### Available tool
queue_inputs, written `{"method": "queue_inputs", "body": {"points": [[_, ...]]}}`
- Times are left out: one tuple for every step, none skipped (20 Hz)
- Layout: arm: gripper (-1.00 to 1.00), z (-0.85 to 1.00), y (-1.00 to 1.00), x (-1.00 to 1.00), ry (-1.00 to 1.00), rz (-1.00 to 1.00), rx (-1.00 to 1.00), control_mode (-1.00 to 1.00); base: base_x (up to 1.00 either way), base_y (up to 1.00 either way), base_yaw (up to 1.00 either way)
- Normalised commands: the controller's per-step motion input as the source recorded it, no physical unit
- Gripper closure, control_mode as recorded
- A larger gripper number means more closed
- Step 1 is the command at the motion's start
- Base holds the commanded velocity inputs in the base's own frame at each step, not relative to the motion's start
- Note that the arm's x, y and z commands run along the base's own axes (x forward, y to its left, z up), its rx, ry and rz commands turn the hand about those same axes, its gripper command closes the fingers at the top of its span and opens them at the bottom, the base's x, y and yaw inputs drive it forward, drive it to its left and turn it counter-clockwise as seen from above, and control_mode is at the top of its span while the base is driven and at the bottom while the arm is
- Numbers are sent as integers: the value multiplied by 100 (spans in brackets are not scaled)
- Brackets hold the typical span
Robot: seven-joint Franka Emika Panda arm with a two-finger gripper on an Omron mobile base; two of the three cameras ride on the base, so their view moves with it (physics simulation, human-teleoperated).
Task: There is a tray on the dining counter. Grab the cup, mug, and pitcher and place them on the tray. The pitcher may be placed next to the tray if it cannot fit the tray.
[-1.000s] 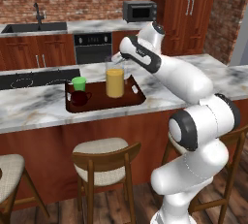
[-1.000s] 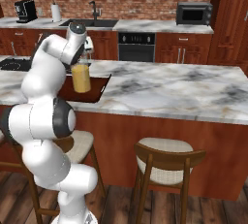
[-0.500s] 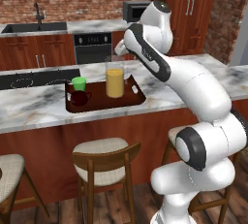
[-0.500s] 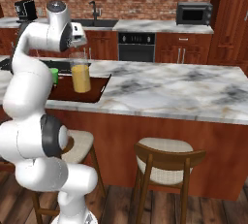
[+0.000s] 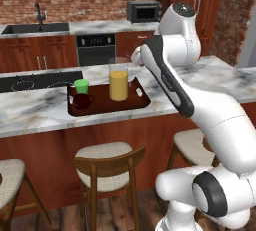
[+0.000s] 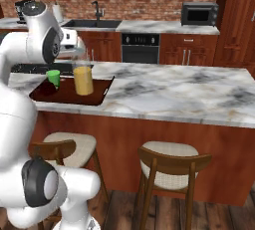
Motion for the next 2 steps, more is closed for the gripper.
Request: {"method": "queue_inputs", "body": {"points": [[-100,0,-29,-100,0,-22,0,-100,0,0,0],[-100,0,-29,-100,0,-20,0,-100,0,0,0]]}}
